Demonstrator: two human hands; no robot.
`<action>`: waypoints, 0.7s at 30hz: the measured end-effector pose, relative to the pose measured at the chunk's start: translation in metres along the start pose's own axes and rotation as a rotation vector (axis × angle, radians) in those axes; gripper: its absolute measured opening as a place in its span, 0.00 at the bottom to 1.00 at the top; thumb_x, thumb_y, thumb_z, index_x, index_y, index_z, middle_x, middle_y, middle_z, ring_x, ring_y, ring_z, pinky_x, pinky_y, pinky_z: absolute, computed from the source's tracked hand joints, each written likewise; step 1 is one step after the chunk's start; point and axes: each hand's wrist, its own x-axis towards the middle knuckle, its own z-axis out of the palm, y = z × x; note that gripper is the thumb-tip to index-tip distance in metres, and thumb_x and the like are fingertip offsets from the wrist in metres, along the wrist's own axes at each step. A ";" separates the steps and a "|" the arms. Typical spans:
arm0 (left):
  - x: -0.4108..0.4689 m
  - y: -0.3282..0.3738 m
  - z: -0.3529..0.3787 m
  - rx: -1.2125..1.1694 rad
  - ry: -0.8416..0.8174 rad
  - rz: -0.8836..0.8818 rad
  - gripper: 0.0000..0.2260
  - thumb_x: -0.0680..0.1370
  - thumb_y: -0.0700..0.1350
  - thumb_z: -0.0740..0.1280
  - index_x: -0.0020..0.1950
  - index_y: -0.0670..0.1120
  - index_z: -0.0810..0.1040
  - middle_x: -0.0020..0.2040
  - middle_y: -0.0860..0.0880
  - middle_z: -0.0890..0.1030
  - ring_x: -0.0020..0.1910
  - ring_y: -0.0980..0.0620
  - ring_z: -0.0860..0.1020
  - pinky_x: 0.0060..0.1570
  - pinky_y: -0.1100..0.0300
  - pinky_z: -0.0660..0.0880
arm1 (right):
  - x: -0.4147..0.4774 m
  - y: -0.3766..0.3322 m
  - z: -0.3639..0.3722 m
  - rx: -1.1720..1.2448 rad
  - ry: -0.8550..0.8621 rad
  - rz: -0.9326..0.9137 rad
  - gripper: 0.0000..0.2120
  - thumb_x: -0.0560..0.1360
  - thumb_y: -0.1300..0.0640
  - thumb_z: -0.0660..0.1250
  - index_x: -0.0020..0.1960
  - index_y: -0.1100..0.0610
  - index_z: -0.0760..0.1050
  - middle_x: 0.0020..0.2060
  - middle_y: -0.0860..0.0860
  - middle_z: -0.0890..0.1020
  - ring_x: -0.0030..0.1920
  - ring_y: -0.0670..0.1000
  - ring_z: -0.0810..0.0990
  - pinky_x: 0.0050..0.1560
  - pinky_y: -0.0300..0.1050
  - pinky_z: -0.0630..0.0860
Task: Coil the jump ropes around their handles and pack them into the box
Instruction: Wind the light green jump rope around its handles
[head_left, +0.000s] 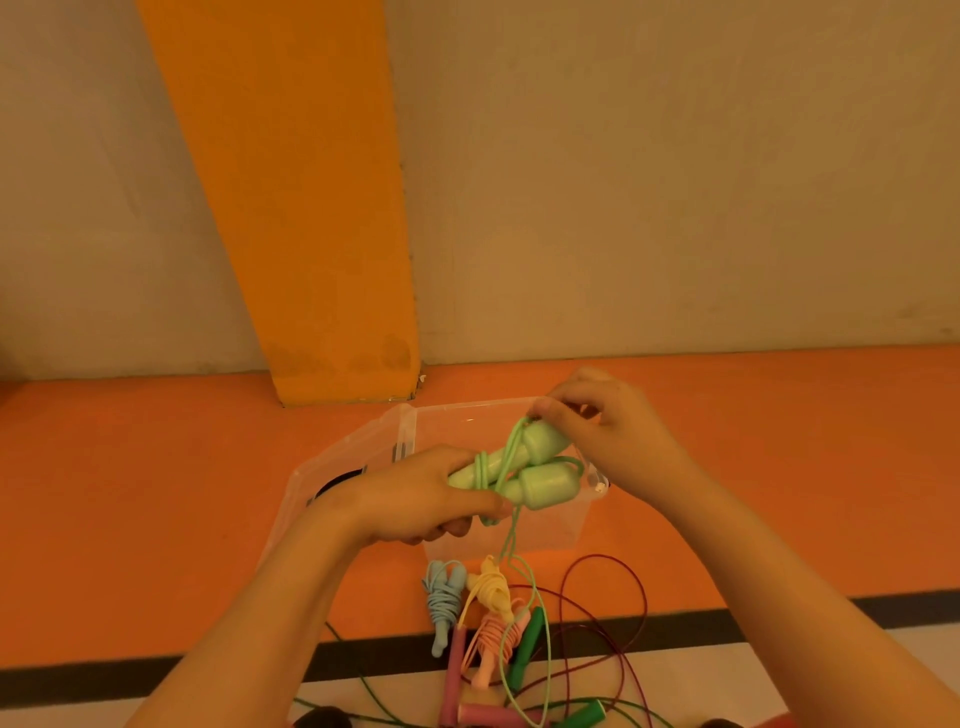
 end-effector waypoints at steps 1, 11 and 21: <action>0.000 0.000 0.000 -0.003 0.006 0.001 0.05 0.77 0.49 0.69 0.45 0.49 0.75 0.27 0.52 0.70 0.22 0.56 0.61 0.22 0.65 0.57 | 0.000 -0.001 -0.001 0.042 -0.019 0.010 0.08 0.77 0.57 0.66 0.45 0.54 0.84 0.41 0.56 0.78 0.44 0.51 0.76 0.48 0.51 0.72; 0.000 0.004 0.003 0.039 0.005 0.042 0.05 0.77 0.48 0.69 0.45 0.47 0.76 0.26 0.55 0.72 0.21 0.58 0.64 0.23 0.65 0.60 | -0.006 -0.012 0.005 0.055 -0.143 -0.082 0.11 0.70 0.49 0.68 0.51 0.48 0.82 0.45 0.44 0.80 0.51 0.41 0.74 0.55 0.39 0.69; 0.000 0.010 0.007 0.075 0.025 0.101 0.04 0.76 0.44 0.71 0.47 0.46 0.76 0.26 0.56 0.72 0.23 0.61 0.68 0.24 0.67 0.64 | -0.007 -0.012 0.005 0.140 -0.283 -0.071 0.12 0.69 0.46 0.69 0.48 0.50 0.83 0.50 0.43 0.83 0.54 0.40 0.80 0.59 0.46 0.74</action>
